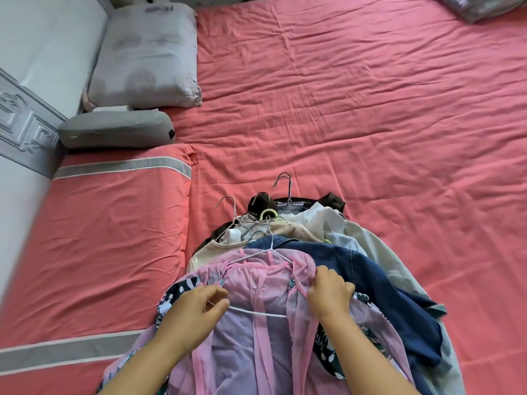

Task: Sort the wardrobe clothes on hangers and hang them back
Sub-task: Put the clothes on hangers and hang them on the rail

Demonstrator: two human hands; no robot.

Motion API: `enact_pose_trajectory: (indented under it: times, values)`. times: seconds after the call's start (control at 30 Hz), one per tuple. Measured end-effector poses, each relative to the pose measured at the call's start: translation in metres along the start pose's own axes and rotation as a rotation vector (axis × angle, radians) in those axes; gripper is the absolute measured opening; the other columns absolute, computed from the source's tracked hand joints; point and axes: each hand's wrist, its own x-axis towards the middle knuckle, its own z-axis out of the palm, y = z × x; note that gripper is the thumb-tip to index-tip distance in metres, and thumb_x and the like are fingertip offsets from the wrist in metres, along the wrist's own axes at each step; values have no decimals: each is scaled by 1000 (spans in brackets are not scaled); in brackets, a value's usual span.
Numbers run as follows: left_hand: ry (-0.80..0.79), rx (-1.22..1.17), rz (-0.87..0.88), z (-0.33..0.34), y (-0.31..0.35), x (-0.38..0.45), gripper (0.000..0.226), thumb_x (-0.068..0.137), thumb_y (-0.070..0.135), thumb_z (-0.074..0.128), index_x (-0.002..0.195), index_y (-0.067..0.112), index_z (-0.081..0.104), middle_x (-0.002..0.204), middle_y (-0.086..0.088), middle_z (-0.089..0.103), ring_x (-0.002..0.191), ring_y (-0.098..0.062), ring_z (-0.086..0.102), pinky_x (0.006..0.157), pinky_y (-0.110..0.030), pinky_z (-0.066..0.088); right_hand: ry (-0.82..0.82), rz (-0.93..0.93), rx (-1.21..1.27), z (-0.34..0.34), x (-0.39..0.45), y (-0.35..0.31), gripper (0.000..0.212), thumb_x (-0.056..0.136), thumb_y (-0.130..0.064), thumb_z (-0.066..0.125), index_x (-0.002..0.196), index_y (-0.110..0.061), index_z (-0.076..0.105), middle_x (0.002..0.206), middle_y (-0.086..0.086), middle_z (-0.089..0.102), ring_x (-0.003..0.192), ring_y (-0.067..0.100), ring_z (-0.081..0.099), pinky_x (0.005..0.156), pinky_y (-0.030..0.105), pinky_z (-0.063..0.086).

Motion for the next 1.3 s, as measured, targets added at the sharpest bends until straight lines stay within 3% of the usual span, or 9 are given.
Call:
enact_pose_trajectory:
  times: [0.27, 0.47, 0.53, 0.6, 0.67, 0.73, 1.0, 1.17, 1.3]
  values:
    - [87, 43, 178, -34, -5, -26, 32, 82, 36, 57, 111, 25, 63, 107, 11, 58, 96, -7, 56, 88, -23, 42, 361, -50, 454, -31, -86, 1, 17, 88, -7, 52, 76, -19, 54, 78, -2, 52, 74, 21, 50, 69, 30, 16]
    - [199, 197, 425, -73, 2, -65, 62, 87, 30, 61, 143, 20, 37, 150, -3, 34, 140, -24, 28, 113, -38, 18, 655, -205, 666, -81, -215, 9, 33, 77, -1, 71, 72, -33, 65, 69, -8, 62, 69, 9, 57, 64, 25, 44]
    - [200, 223, 555, -90, 8, -88, 59, 80, 45, 53, 135, 21, 50, 139, -1, 51, 132, -22, 42, 110, -50, 23, 738, -203, 744, -96, -270, 11, 39, 76, 3, 72, 70, -35, 68, 75, -9, 64, 73, 8, 58, 62, 17, 42]
    - [174, 169, 745, -105, 17, -116, 41, 80, 52, 48, 106, 26, 67, 103, 7, 68, 96, -15, 62, 93, -42, 44, 829, -199, 784, -108, -325, 12, 43, 76, 4, 71, 75, -39, 69, 80, -12, 65, 75, 8, 59, 63, 16, 43]
    - [200, 146, 967, -118, 33, -149, 30, 83, 51, 45, 83, 25, 60, 76, 15, 59, 68, -9, 57, 62, -26, 45, 931, -189, 793, -117, -377, 13, 51, 76, 3, 72, 78, -47, 69, 82, -12, 65, 74, 9, 59, 64, 16, 43]
    - [235, 131, 1144, -129, 52, -178, 25, 86, 48, 45, 83, 25, 54, 78, 18, 50, 63, -6, 52, 53, -21, 39, 1025, -186, 770, -125, -421, 13, 53, 76, 2, 73, 79, -51, 69, 82, -9, 65, 73, 8, 59, 64, 14, 43]
    - [280, -32, 1538, -163, 129, -305, 36, 83, 48, 49, 108, 30, 68, 90, 27, 60, 74, -1, 58, 56, -22, 46, 1451, -12, 754, -130, -610, 8, 8, 77, -24, 74, 83, -30, 73, 72, -16, 69, 63, 2, 61, 61, 18, 49]
    - [187, -59, 1711, -148, 168, -377, 32, 84, 48, 51, 85, 21, 68, 88, 16, 56, 73, -14, 57, 64, -32, 47, 1575, 173, 712, -114, -695, 21, 19, 77, -38, 70, 87, -22, 76, 69, -6, 71, 65, 22, 66, 61, 43, 55]
    - [119, 5, 1760, -127, 191, -436, 40, 79, 59, 45, 79, 25, 66, 75, 13, 61, 70, -4, 54, 66, -32, 49, 1639, 281, 705, -95, -753, 32, 26, 73, -48, 64, 84, -27, 74, 68, -12, 70, 61, 15, 66, 57, 46, 56]
